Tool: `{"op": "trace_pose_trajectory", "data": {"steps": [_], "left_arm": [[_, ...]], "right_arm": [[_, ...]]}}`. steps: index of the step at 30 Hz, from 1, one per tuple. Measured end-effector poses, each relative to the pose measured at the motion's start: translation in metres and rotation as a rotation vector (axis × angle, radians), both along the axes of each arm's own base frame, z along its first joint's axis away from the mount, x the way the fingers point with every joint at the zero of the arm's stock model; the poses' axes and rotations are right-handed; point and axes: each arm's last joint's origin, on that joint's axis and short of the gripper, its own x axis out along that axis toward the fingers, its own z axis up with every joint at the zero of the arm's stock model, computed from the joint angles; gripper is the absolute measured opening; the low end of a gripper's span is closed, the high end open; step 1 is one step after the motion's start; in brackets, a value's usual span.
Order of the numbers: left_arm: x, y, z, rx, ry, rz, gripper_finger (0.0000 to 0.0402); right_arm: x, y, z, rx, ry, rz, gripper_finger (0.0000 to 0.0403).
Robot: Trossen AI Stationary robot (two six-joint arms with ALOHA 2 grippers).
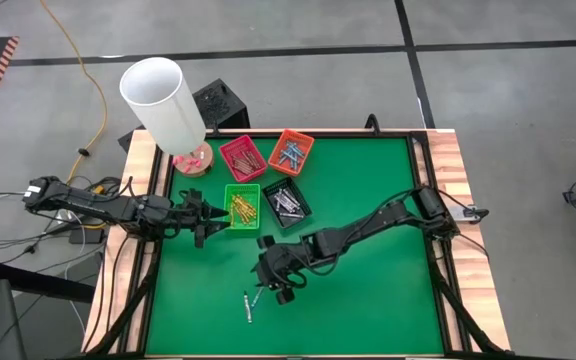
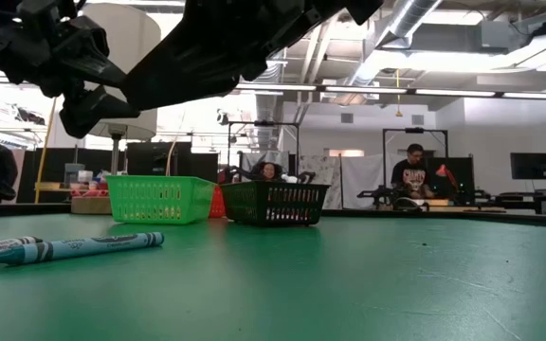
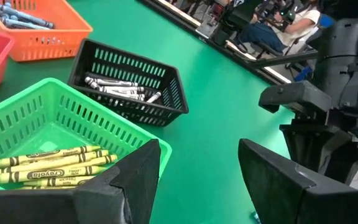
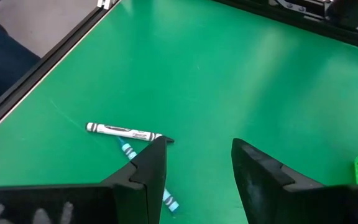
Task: Sort crayons
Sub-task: Put the blue crayon into the orange bin
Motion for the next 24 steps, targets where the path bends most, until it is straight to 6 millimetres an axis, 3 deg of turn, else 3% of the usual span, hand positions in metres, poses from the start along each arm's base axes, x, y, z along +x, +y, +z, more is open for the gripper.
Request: {"op": "trace_pose_trajectory", "data": {"steps": [16, 24], "left_arm": [[-0.01, -0.003, 0.006, 0.175, -0.024, -0.052, 0.0207], [-0.017, -0.006, 0.007, 0.19, -0.038, -0.047, 0.0207]], "right_arm": [[0.002, -0.002, 0.002, 0.01, -0.024, -0.007, 0.0175], [0.017, -0.002, -0.043, 0.021, 0.025, -0.027, 0.0175]]}}
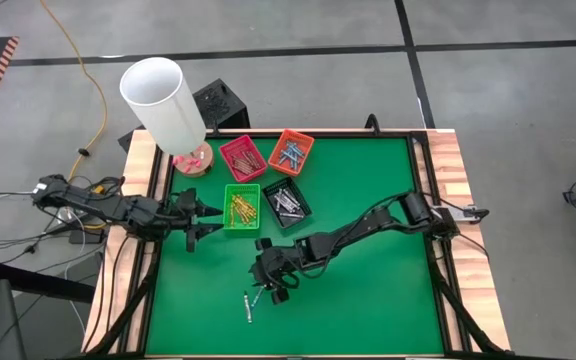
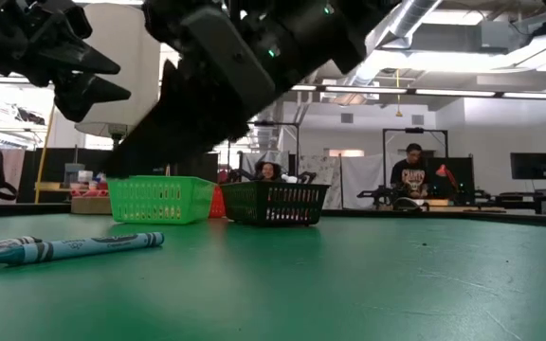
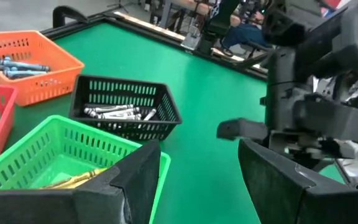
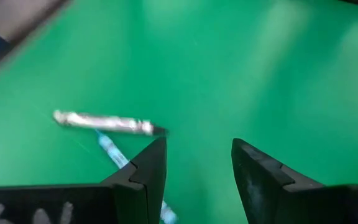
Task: Sort crayons
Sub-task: Put the blue crayon into the orange bin
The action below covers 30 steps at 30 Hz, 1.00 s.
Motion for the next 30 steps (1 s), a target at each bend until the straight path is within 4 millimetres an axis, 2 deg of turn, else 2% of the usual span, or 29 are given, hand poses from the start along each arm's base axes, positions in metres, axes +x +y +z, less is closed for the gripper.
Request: {"op": "trace_pose_trajectory", "data": {"steps": [8, 15, 26, 30], "left_arm": [[-0.001, -0.001, -0.001, 0.003, 0.012, 0.014, 0.0207], [-0.001, 0.0, -0.003, -0.012, 0.028, 0.018, 0.0207], [-0.001, 0.0, -0.003, -0.03, 0.024, 0.04, 0.0207], [-0.001, 0.0, -0.004, -0.026, 0.035, 0.046, 0.0207]], "right_arm": [[0.001, 0.003, 0.001, 0.085, 0.01, 0.072, 0.0175], [-0.002, 0.006, -0.001, 0.012, 0.018, 0.154, 0.0175], [0.0, 0.0, -0.026, -0.021, 0.085, 0.228, 0.0171], [0.0, -0.001, -0.026, -0.019, 0.086, 0.242, 0.0163]]}}
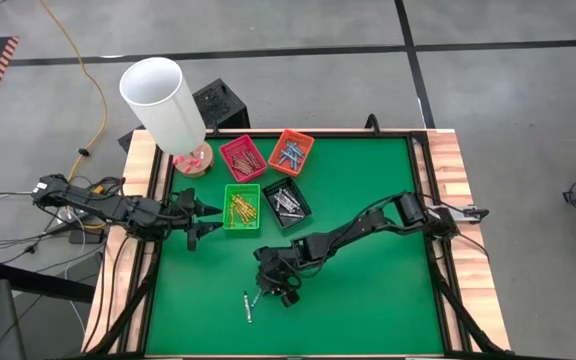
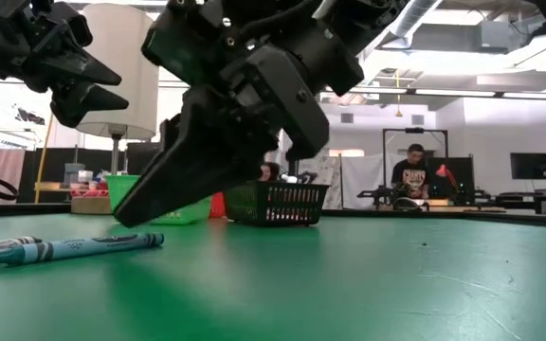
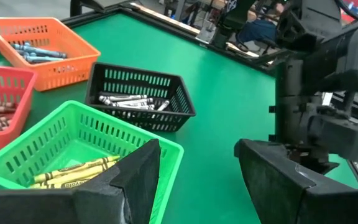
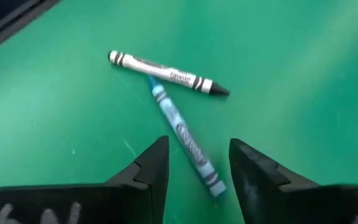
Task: Sort crayons
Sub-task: Put the blue crayon into the orange bin
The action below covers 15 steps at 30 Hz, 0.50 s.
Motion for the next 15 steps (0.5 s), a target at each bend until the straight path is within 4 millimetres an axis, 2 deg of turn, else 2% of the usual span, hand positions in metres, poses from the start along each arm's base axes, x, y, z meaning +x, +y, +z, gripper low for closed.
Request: {"op": "trace_pose_trajectory", "data": {"steps": [15], "left_arm": [[-0.0007, 0.0002, -0.0032, -0.008, 0.031, 0.005, 0.0207]], "right_arm": [[-0.003, -0.0105, -0.0064, -0.052, 0.067, 0.008, 0.0127]]}}
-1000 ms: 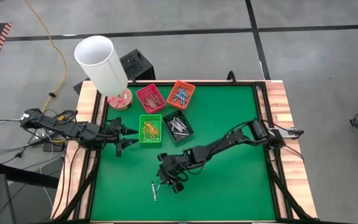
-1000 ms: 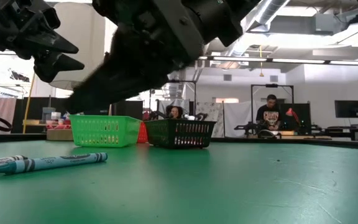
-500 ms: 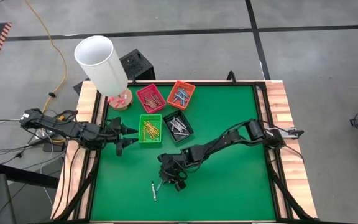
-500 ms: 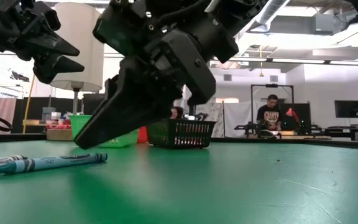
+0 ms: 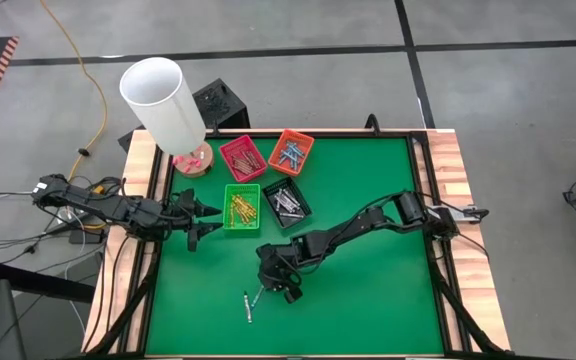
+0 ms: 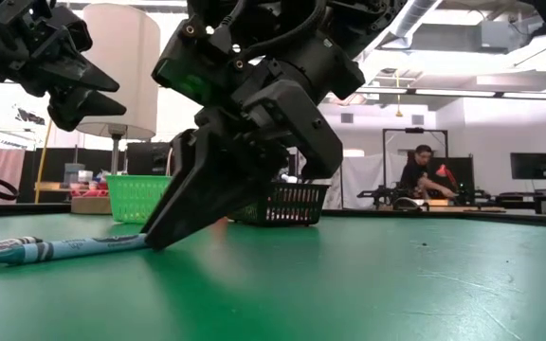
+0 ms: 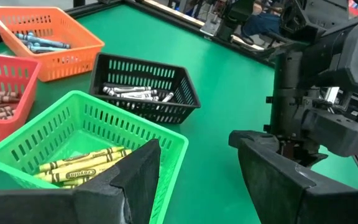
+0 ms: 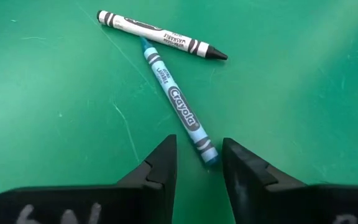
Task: Sort crayons
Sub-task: Put the blue crayon into the orange bin
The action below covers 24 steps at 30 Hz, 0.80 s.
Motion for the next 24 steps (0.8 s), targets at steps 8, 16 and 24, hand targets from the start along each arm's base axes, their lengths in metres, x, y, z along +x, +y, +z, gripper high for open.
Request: {"op": "trace_pose_trajectory", "data": {"steps": [8, 16, 24], "left_arm": [[0.0, 0.0, -0.0001, 0.0, 0.0, 0.0, 0.0207], [-0.0001, 0.0, -0.0004, 0.001, 0.004, 0.0, 0.0207], [-0.0006, 0.0001, -0.0024, 0.006, 0.023, 0.0, 0.0207]], "right_arm": [[-0.0005, -0.0004, -0.0002, -0.003, 0.008, -0.011, 0.0092], [-0.0012, -0.0006, -0.0006, 0.02, 0.034, -0.043, 0.0064], [-0.0036, -0.0016, -0.0028, 0.028, 0.081, -0.065, 0.005]]}}
